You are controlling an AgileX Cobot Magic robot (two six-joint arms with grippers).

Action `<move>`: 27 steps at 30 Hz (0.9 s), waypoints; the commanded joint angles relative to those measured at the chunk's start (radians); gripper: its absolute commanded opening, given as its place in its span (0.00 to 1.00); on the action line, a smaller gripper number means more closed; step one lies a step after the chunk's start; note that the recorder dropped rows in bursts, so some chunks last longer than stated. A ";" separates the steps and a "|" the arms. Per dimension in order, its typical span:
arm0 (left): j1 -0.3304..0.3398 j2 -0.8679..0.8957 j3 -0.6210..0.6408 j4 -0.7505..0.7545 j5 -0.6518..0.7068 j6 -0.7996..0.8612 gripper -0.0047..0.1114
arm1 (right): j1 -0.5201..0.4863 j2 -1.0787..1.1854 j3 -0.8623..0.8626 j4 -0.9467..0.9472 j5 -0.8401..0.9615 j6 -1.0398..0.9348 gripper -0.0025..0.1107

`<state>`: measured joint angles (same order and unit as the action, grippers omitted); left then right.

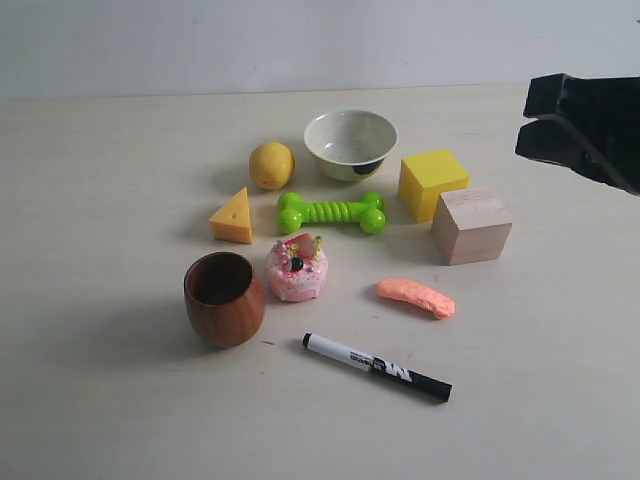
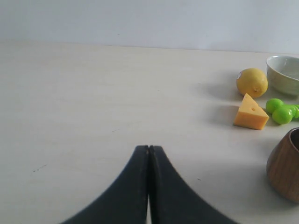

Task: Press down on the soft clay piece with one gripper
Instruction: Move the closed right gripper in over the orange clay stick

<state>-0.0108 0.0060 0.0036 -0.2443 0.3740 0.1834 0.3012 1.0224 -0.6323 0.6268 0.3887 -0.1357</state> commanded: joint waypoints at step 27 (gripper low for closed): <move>0.002 -0.006 -0.004 -0.002 -0.011 -0.001 0.04 | 0.002 0.344 -0.249 -0.181 0.324 0.373 0.02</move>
<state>-0.0108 0.0060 0.0036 -0.2443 0.3740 0.1834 0.3012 1.3278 -0.8489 0.4502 0.6937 0.1767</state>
